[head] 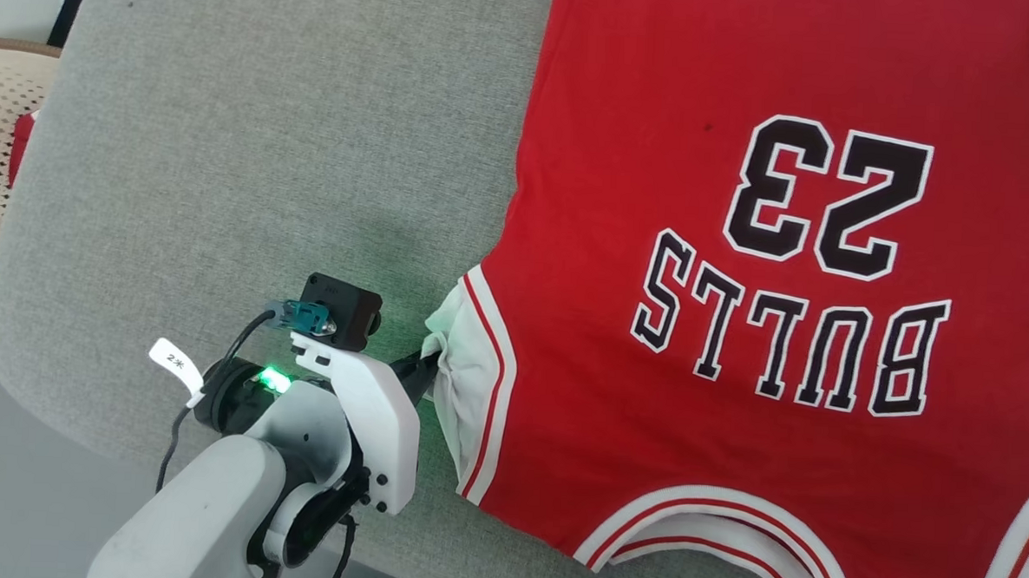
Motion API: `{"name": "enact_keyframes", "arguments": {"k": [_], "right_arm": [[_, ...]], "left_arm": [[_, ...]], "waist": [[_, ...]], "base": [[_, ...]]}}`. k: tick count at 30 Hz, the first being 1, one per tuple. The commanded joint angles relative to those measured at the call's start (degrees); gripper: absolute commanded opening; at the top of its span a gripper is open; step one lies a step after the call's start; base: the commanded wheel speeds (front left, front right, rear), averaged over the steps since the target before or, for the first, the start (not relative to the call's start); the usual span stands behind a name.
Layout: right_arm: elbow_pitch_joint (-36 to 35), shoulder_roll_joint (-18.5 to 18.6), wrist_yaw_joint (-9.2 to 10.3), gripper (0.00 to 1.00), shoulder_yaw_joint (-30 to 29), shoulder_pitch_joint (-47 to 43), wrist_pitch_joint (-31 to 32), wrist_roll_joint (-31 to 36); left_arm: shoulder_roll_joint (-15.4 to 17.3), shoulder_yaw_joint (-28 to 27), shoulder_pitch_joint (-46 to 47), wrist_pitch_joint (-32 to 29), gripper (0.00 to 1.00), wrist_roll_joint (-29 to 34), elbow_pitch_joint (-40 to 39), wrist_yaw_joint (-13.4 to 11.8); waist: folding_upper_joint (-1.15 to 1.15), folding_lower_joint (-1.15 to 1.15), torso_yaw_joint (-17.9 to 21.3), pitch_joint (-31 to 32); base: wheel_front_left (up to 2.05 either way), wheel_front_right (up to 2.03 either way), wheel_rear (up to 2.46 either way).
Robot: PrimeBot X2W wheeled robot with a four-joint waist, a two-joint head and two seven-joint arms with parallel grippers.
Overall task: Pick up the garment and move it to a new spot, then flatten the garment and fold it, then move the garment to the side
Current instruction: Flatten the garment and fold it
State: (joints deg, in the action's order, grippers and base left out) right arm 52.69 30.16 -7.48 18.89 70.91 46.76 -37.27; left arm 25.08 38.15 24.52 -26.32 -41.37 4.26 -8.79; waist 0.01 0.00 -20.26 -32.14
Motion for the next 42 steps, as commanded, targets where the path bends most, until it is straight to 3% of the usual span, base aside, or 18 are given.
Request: {"name": "enact_keyframes", "arguments": {"k": [1, 2, 8, 16, 28, 42], "right_arm": [[4.21, -3.48, -0.08, 0.39, 2.64, -5.55, 4.21, 0.1], [4.33, -3.71, -0.2, 0.0, 3.62, -5.76, 5.11, 0.57], [2.14, -1.03, -0.13, 0.0, 6.0, -5.37, 5.1, -0.11], [-7.2, 3.08, 0.03, 0.0, 9.83, -6.77, 3.62, -3.82], [-28.57, 10.16, 0.02, 0.0, 14.37, -20.14, 1.78, -13.32], [-46.84, 13.48, 0.01, 0.0, 7.85, -42.55, 2.7, -17.22]], "left_arm": [[-2.04, 2.71, -1.29, -1.21, 0.0, -0.22, 5.13, -0.21], [-2.29, 2.77, -1.21, -1.04, 0.0, -0.24, 5.63, 0.04], [-2.38, 2.02, -0.76, 0.0, 0.0, -1.05, 8.14, 0.63], [-0.92, -0.39, -0.13, 1.48, 0.0, -1.74, 8.9, -0.14], [3.94, -4.29, 1.23, 1.61, 0.0, -2.12, 6.43, -2.02], [8.12, -5.66, 0.36, -0.52, 0.0, -2.14, 1.58, -3.73]], "waist": [[-0.01, 0.0, -0.25, -0.1], [-0.01, 0.0, -0.32, -0.07], [-0.01, 0.0, 1.0, 0.73], [-0.01, 0.0, 5.65, 2.37], [-0.01, 0.0, 16.28, 5.48], [-0.01, 0.0, 24.05, 6.43]], "base": [[0.0, 0.0, 0.0], [0.0, 0.0, 0.0], [0.0, 0.0, 0.0], [0.0, 0.0, 0.0], [0.0, 0.0, 0.0], [0.0, 0.0, 0.0]]}}
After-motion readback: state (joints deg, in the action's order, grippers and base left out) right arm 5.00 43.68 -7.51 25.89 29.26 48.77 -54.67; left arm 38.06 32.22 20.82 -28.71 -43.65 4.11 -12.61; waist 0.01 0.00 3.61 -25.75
